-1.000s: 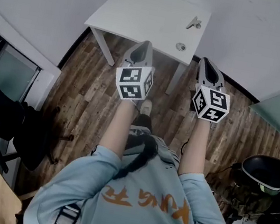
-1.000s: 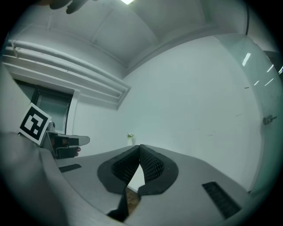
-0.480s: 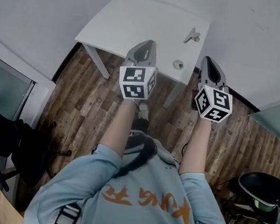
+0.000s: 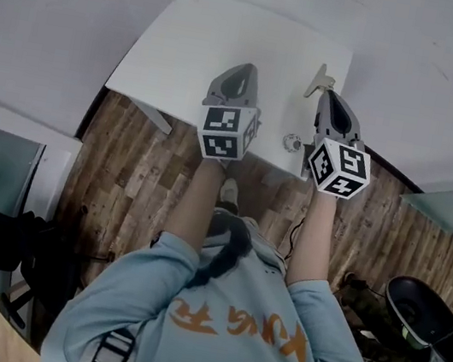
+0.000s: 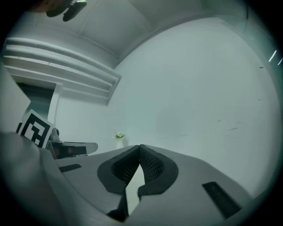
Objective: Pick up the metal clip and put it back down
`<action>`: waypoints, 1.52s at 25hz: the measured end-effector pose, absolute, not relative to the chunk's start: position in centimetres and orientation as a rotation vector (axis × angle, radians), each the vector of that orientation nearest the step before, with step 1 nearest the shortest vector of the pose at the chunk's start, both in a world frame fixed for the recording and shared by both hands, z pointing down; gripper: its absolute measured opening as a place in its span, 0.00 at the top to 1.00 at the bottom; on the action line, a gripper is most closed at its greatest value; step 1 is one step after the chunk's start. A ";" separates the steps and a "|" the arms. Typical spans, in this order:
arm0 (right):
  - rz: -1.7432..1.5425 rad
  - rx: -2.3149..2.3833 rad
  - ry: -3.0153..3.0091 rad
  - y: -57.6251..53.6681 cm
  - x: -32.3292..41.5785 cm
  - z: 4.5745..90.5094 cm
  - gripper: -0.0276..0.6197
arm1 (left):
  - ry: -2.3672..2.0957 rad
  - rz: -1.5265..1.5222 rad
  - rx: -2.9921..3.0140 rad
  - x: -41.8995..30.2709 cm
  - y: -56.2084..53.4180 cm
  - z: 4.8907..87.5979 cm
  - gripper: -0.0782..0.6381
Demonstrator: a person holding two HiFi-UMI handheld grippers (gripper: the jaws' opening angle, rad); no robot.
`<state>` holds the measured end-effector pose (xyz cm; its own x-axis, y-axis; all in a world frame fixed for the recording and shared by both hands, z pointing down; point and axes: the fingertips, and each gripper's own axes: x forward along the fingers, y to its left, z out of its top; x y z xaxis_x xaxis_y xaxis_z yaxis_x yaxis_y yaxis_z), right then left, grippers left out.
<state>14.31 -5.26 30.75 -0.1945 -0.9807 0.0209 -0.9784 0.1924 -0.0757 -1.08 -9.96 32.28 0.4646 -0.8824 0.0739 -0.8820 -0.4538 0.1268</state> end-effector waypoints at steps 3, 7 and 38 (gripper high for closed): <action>-0.134 -1.973 2.419 -11.3 13.9 32.6 0.94 | -1.529 0.046 2.524 -0.5 -15.5 35.0 0.87; -0.214 -2.017 2.492 -17.0 12.9 36.9 0.94 | -1.530 0.151 2.507 -1.4 -20.6 39.3 0.87; -0.658 -2.336 2.384 -20.7 24.7 50.2 0.94 | -1.146 0.368 2.426 11.3 -25.3 53.5 0.87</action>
